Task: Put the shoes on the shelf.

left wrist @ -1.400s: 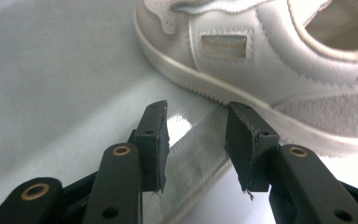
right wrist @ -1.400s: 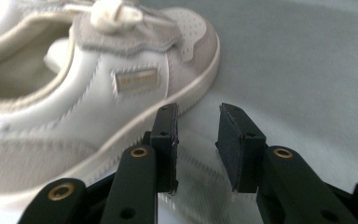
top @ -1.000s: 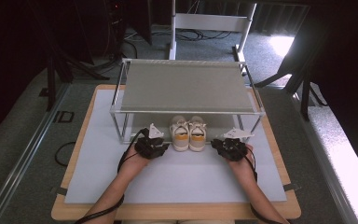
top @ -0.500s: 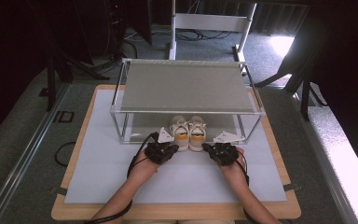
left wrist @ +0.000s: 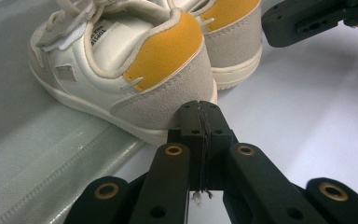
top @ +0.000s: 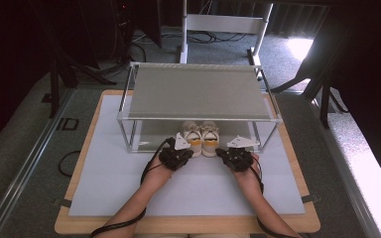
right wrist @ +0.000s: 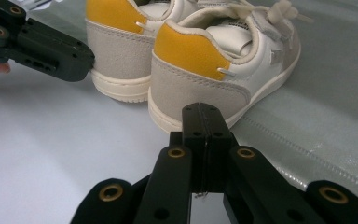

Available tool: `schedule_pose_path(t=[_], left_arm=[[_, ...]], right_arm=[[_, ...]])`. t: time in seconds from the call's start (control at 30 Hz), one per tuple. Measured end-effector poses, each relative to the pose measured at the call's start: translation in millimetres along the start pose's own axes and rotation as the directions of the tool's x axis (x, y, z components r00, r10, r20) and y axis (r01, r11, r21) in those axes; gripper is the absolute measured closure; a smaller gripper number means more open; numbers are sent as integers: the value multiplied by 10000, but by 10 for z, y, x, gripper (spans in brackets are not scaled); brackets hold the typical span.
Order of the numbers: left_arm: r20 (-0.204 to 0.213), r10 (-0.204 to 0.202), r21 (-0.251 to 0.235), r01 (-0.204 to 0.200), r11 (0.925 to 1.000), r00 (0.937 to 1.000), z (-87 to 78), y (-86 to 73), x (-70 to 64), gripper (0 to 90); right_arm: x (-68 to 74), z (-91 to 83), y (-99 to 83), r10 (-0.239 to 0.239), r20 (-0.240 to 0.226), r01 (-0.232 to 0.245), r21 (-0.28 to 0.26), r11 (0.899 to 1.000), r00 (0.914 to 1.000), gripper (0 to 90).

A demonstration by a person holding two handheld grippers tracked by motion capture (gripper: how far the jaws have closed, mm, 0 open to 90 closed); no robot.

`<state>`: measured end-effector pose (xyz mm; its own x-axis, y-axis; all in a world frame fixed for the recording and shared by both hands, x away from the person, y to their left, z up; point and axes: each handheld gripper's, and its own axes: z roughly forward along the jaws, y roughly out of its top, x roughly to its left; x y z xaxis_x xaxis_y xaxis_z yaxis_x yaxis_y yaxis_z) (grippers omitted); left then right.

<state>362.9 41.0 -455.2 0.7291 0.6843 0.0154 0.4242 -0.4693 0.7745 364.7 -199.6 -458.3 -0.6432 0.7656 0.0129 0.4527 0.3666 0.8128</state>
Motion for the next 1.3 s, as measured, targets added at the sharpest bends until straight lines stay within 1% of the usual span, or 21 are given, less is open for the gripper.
schedule_pose_path(t=[0.07, 0.13, 0.23, 0.3, 0.37, 0.43, 0.53, 0.6, 0.7, 0.77, 0.93, 0.97, 1.0, 1.03, 1.07, 1.1, 1.13, 1.17, 1.23, 1.27, 1.3], left_arm=[[-35, 6, -18, -6, 10000, 10000, 12, 2, 19, 890], [-15, -135, -74, 135, 9999, 9999, 31, 2, 44, 890], [-128, -148, -71, 147, 9999, 9998, 57, 13, 69, 890], [-179, -59, -31, 58, 10000, 9998, 72, 25, 88, 890], [-247, -66, 37, 67, 10000, 9997, 86, 40, 111, 889], [-263, -127, 44, 129, 9999, 9996, 105, 46, 139, 889], [-414, -210, 55, 212, 9998, 9989, 136, 47, 180, 889], [-454, -360, 53, 363, 9993, 9983, 161, 42, 215, 889], [-394, -488, 30, 490, 9988, 9980, 184, 44, 248, 887], [-389, -445, 54, 447, 9990, 9983, 201, 54, 264, 887], [-353, -540, 30, 541, 9985, 9979, 232, 71, 279, 883], [-293, -543, 18, 543, 9985, 9981, 229, 68, 274, 868], [-316, -417, 23, 418, 9991, 9986, 224, 61, 263, 842], [-332, -286, 63, 288, 9996, 9990, 222, 53, 241, 797], [-450, -105, 216, 115, 9997, 9989, 225, 42, 211, 759], [-502, -91, 269, 105, 9996, 9987, 225, 33, 199, 698], [-415, -203, 232, 213, 9995, 9989, 221, 22, 188, 638], [-361, -279, 101, 283, 9995, 9990, 210, 12, 180, 548], [-609, -332, -191, 320, 9993, 9976, 178, -9, 163, 411], [-609, -332, -191, 320, 9993, 9976, 178, -9, 163, 319], [-928, -695, -327, 667, 9972, 9933, 159, -25, 168, 319]], right_arm=[[-8, 21, 11, 25, 48, -25, -15, 10000, 10000, 899], [-21, 46, 24, 79, 74, -79, 4, 10000, 9999, 899], [-36, 89, 50, 107, 152, -108, 23, 9999, 9998, 899], [-44, 112, 64, 104, 206, -105, 30, 9999, 9997, 899], [-56, 138, 75, 188, 216, -188, 39, 9998, 9996, 899], [-64, 170, 83, 280, 243, -280, 0, 9996, 9993, 899], [-66, 216, 99, 348, 283, -349, 13, 9994, 9990, 899], [-66, 255, 111, 377, 314, -379, 51, 9993, 9988, 899], [-75, 298, 127, 419, 369, -421, 42, 9991, 9984, 899], [-90, 318, 130, 471, 368, -472, 27, 9989, 9982, 899], [-126, 356, 141, 598, 385, -597, -37, 9982, 9975, 898], [-125, 354, 140, 693, 363, -693, -15, 9976, 9969, 894], [-126, 351, 139, 700, 360, -700, -14, 9975, 9969, 861], [-125, 345, 134, 710, 388, -709, -36, 9975, 9967, 835], [-124, 329, 126, 797, 238, -795, -97, 9968, 9965, 832], [-127, 310, 115, 734, 201, -731, -181, 9972, 9971, 811], [-124, 297, 108, 768, 224, -763, -208, 9969, 9968, 761], [-127, 282, 100, 805, 140, -800, -294, 9964, 9967, 687], [-130, 242, 83, 811, 91, -804, -642, 9947, 9967, 565], [-130, 242, 83, 811, 91, -804, -642, 9947, 9967, 565], [-131, 220, 74, 801, 192, -783, -791, 9938, 9966, 512]])
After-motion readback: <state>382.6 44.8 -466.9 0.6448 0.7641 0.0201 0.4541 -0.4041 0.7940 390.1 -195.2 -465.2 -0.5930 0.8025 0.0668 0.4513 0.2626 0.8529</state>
